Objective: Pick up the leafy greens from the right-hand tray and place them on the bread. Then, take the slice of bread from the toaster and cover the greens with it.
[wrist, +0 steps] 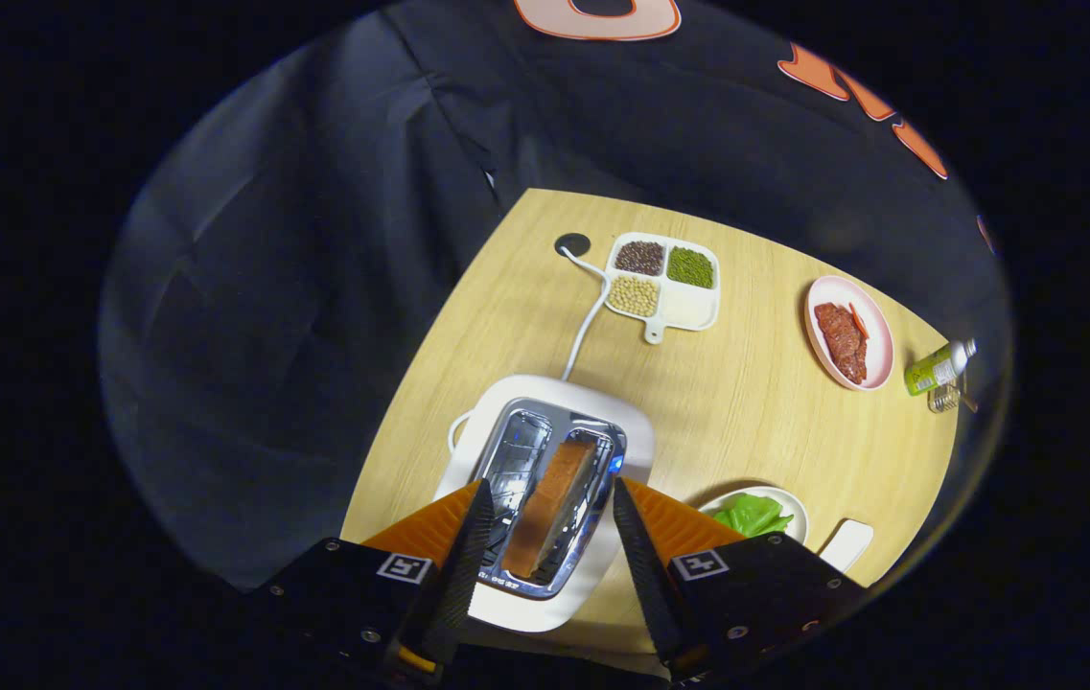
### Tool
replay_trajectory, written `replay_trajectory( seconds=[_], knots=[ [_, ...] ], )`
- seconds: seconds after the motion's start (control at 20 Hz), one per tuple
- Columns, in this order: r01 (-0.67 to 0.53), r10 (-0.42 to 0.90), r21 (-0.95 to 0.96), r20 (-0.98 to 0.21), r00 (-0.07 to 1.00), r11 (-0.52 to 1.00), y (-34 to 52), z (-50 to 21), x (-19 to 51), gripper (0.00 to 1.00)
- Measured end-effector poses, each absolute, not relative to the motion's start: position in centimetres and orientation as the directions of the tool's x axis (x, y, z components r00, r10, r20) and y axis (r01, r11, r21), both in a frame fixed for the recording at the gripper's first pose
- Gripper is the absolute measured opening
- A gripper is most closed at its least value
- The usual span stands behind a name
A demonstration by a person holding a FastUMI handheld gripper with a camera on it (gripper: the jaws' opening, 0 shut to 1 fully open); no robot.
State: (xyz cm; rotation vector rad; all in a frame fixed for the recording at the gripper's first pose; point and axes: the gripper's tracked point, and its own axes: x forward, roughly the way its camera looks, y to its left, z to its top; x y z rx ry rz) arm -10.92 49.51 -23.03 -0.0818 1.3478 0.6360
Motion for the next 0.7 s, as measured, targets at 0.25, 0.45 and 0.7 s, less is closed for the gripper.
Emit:
replay_trajectory(
  seconds=[0.25,0.45,0.7],
  knots=[
    [-0.405,0.349,0.329,-0.937,-0.026,0.853,50.0,-24.4,-12.4,0.45],
    [-0.41,0.341,0.305,-0.94,0.014,0.86,49.4,-24.9,-11.7,0.23],
    [-0.325,0.438,0.411,-0.899,0.012,0.852,48.7,-23.7,-11.8,0.11]
  ],
)
